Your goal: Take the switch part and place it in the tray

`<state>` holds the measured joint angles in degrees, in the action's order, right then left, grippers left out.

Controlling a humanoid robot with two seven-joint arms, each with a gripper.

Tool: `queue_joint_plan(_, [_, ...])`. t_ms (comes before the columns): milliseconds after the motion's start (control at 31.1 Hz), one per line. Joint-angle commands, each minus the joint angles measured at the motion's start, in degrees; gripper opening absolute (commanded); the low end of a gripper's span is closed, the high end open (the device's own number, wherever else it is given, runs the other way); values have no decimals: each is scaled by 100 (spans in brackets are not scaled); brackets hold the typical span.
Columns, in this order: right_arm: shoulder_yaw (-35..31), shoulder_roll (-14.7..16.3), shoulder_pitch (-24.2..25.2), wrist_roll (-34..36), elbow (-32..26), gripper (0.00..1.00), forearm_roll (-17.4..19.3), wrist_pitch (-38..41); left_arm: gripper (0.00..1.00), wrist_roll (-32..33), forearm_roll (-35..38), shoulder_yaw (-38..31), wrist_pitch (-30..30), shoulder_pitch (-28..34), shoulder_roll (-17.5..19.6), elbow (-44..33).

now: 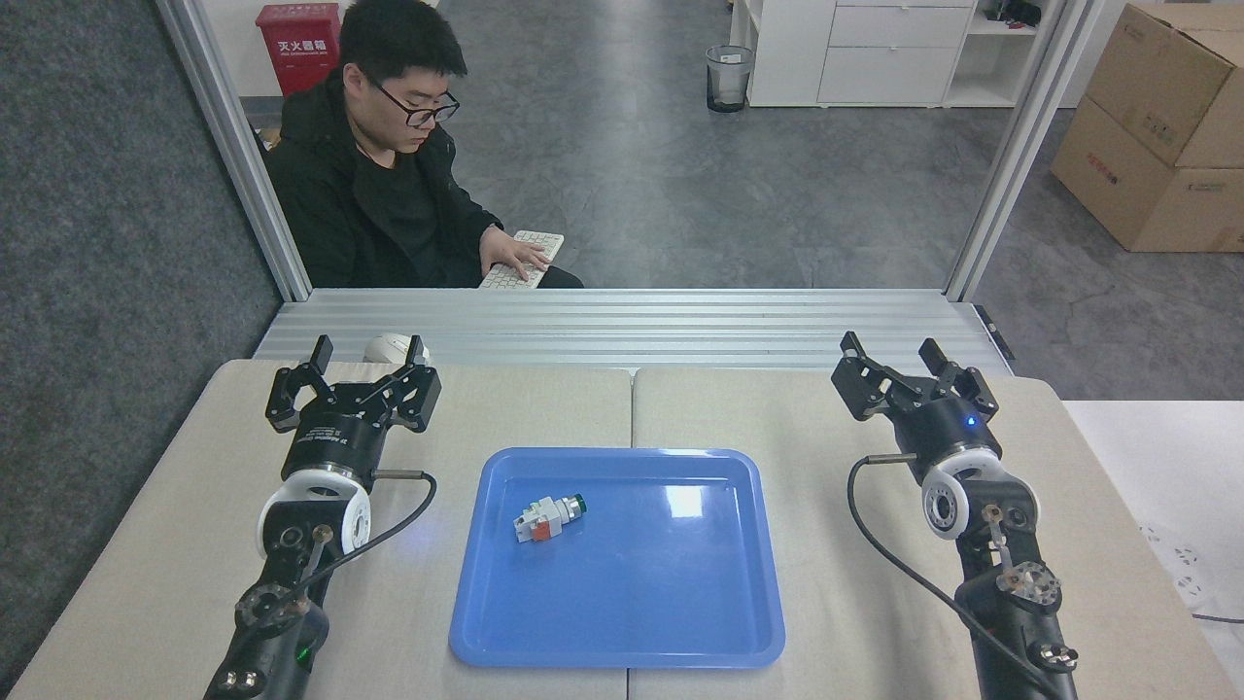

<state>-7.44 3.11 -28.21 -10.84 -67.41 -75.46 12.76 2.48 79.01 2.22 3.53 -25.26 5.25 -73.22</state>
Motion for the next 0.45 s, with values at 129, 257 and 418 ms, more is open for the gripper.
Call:
queue_joint_plan(129, [6,-21,0,20,0,100,-4,-28,99,42,-26,-266,-159,205,38,-61])
queue_joint_plan(257, [6,-21,0,134,0,100,-13,-36,99,50,-26,-231,-150,206,-23,-79])
queue_joint_plan(418, [6,-30,0,152,0,100,-13,-37,99,59,-26,-231,-150,206,-32,-79])
